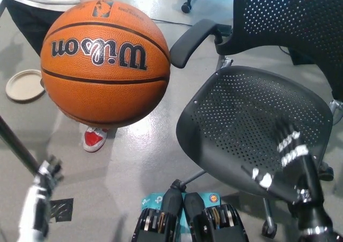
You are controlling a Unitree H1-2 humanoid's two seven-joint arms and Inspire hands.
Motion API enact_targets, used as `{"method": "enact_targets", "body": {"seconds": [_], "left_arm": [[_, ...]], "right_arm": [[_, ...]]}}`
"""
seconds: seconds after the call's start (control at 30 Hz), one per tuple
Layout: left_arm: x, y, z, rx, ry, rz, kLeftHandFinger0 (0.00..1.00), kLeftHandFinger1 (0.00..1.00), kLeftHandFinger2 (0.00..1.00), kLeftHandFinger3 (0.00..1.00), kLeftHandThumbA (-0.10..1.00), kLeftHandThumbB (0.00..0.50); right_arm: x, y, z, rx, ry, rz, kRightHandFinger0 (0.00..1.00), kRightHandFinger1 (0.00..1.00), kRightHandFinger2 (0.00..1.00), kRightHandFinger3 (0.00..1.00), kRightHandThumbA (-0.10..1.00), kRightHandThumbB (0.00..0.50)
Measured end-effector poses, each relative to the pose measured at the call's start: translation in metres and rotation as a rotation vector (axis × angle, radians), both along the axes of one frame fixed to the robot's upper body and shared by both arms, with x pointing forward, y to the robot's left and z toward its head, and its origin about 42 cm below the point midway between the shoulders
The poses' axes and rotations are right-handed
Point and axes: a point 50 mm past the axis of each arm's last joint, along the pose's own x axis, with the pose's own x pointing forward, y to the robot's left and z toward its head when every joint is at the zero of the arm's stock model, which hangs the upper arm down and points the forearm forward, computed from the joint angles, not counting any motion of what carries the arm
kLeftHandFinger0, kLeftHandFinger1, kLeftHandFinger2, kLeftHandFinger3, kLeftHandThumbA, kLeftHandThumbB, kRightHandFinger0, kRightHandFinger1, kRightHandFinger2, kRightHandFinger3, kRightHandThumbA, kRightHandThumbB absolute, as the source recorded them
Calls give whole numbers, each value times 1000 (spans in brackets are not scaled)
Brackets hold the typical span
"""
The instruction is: The robot grabs the basketball from a person using both hands and then drops it on the black chair in the front
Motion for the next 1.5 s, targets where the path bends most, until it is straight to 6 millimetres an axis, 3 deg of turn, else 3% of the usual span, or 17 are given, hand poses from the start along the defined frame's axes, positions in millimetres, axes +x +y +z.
{"method": "enact_targets", "body": {"seconds": [0.03, 0.1, 0.23, 0.27, 0.33, 0.43, 0.57, 0.73, 0.87, 0.9, 1.03, 1.13, 1.2, 1.27, 1.4, 1.5], "left_arm": [[5, 3, 15, -4, -47, 10, 1000, 1000, 1000, 1000, 1000, 145], [14, 8, 40, -10, -127, 21, 1000, 1000, 1000, 1000, 1000, 167], [30, 13, 77, -20, -221, 28, 1000, 1000, 1000, 1000, 1000, 162], [33, 13, 84, -21, -235, 27, 1000, 1000, 1000, 1000, 1000, 148], [37, 14, 97, -28, -260, 26, 1000, 1000, 1000, 1000, 1000, 149], [43, 13, 116, -42, -293, 24, 1000, 1000, 1000, 1000, 1000, 174], [51, 9, 136, -54, -325, 10, 1000, 1000, 1000, 1000, 1000, 173], [62, 5, 157, -55, -348, -5, 1000, 1000, 1000, 1000, 1000, 151], [70, -1, 168, -54, -356, -22, 1000, 1000, 1000, 1000, 1000, 120], [72, -3, 169, -53, -356, -27, 1000, 1000, 1000, 1000, 1000, 122], [77, -11, 171, -42, -348, -49, 1000, 1000, 1000, 1000, 1000, 139], [81, -15, 171, -34, -341, -60, 1000, 1000, 1000, 1000, 1000, 163], [82, -17, 170, -29, -334, -61, 1000, 1000, 1000, 1000, 1000, 132], [84, -19, 168, -31, -325, -63, 1000, 1000, 1000, 1000, 1000, 142], [87, -28, 161, -34, -302, -80, 1000, 1000, 1000, 1000, 1000, 148], [89, -33, 157, -27, -291, -78, 1000, 1000, 1000, 1000, 1000, 169]], "right_arm": [[5, 4, 12, 11, -29, 18, 1000, 1000, 1000, 1000, 1000, 281], [16, 13, 30, 33, -62, 53, 1000, 1000, 1000, 1000, 1000, 295], [36, 33, 59, 68, -102, 128, 1000, 1000, 1000, 1000, 1000, 300], [42, 37, 65, 77, -108, 147, 1000, 1000, 1000, 1000, 1000, 333], [53, 46, 72, 99, -101, 184, 1000, 1000, 1000, 1000, 1000, 367], [73, 59, 77, 128, -68, 244, 1000, 1000, 1000, 1000, 1000, 352], [97, 74, 80, 149, -20, 301, 1000, 1000, 1000, 1000, 1000, 423], [126, 93, 85, 149, 32, 342, 1000, 1000, 1000, 1000, 1000, 423], [148, 104, 89, 149, 65, 370, 1000, 1000, 1000, 1000, 1000, 431], [151, 107, 88, 152, 74, 374, 1000, 1000, 1000, 1000, 1000, 448], [160, 121, 92, 169, 91, 400, 1000, 1000, 1000, 1000, 1000, 432], [163, 129, 96, 191, 94, 419, 1000, 1000, 1000, 1000, 1000, 448], [163, 134, 98, 217, 94, 433, 1000, 1000, 1000, 1000, 1000, 421], [164, 138, 98, 231, 98, 444, 1000, 1000, 1000, 1000, 1000, 413], [163, 151, 88, 248, 138, 471, 1000, 1000, 1000, 1000, 1000, 466], [163, 155, 83, 259, 146, 471, 1000, 1000, 1000, 1000, 1000, 454]]}}
